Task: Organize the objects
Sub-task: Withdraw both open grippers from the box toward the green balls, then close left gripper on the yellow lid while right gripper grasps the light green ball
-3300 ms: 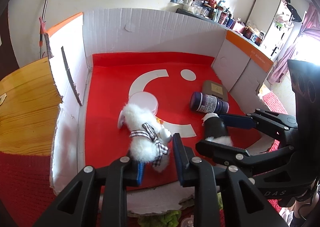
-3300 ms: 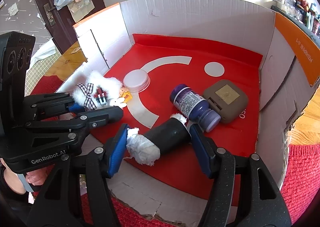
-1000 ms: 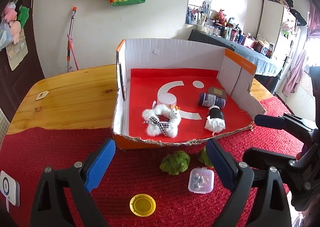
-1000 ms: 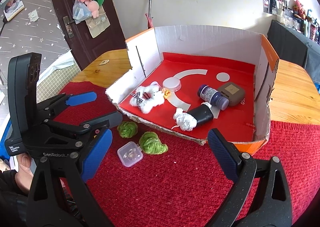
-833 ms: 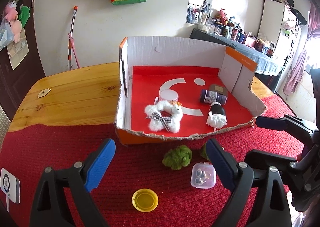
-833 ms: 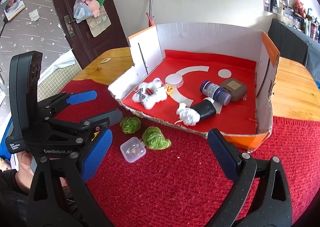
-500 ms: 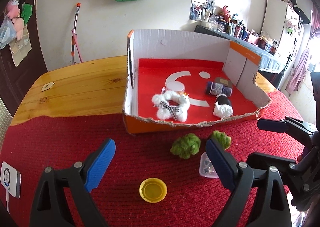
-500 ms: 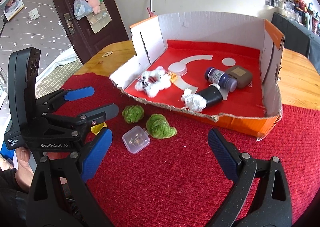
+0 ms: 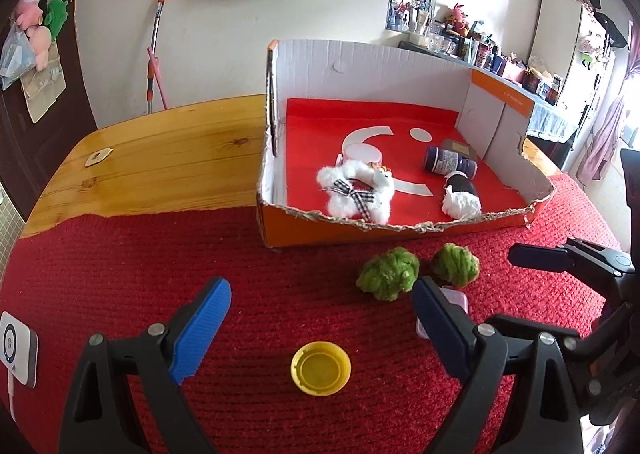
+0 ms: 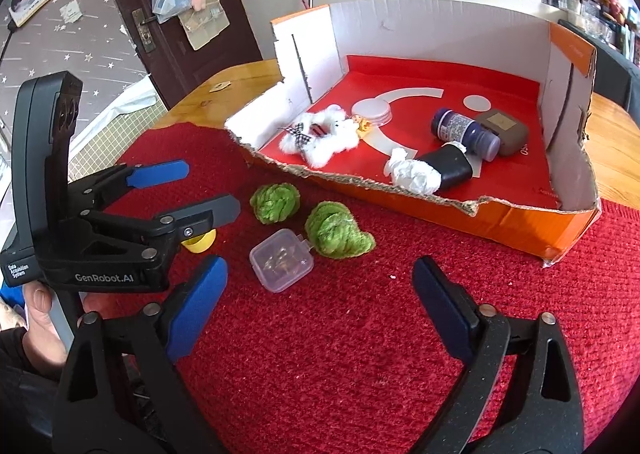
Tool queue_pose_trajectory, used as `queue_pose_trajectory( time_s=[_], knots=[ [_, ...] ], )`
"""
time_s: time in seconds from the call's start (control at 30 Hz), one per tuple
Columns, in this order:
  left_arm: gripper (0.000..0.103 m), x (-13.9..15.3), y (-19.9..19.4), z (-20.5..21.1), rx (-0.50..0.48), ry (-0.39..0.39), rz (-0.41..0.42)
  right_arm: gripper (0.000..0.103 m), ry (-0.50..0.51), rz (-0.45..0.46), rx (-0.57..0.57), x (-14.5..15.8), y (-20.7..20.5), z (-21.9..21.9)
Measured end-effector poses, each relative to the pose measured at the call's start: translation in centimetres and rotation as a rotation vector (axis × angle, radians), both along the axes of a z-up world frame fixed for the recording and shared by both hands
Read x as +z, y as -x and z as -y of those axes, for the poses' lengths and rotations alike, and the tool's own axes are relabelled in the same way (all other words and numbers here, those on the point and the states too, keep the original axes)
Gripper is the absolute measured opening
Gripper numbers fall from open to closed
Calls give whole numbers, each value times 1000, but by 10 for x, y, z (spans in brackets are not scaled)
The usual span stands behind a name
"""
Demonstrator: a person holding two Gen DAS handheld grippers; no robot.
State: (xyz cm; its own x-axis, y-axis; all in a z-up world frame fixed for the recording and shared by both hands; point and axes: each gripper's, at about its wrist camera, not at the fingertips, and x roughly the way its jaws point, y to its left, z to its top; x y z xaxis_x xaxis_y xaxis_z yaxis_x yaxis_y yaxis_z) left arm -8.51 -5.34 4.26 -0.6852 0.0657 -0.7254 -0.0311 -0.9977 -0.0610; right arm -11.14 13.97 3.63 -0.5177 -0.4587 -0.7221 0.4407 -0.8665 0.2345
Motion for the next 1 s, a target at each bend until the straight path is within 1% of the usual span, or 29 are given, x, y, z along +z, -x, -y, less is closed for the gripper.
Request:
queue_pose_trajectory(
  time_s=[0.07, 0.23, 0.33, 0.43, 0.6, 0.73, 0.8, 0.87, 0.93, 1.0],
  knots=[
    [94, -1, 3, -3, -8, 5, 2, 87, 9, 9, -11, -1, 4, -3],
    [94, -4, 11, -7, -15, 8, 15, 71, 16, 28, -33, -4, 11, -9],
    [94, -4, 14, -8, -18, 11, 15, 64, 6, 37, -25, -7, 13, -7],
    [94, -3, 16, -9, -20, 19, 13, 61, 2, 40, -16, -9, 16, -4],
    [94, 0, 11, -2, -14, 19, 7, 59, 5, 38, -9, -8, 23, 0],
    [93, -8, 2, 8, -1, 22, 30, 57, 1, 35, -12, -8, 26, 1],
    [90, -11, -4, 10, -6, 9, 38, 54, 0, 38, -15, -9, 29, 1],
    [89, -12, -8, 9, -20, 8, 35, 51, 0, 44, -17, -11, 31, 1],
    [87, -12, -14, 5, -33, 31, 26, 48, 0, 48, -17, -13, 33, 1],
    [83, -14, -17, 0, -47, 57, 20, 46, -1, 50, -18, -14, 34, 1]
  ],
)
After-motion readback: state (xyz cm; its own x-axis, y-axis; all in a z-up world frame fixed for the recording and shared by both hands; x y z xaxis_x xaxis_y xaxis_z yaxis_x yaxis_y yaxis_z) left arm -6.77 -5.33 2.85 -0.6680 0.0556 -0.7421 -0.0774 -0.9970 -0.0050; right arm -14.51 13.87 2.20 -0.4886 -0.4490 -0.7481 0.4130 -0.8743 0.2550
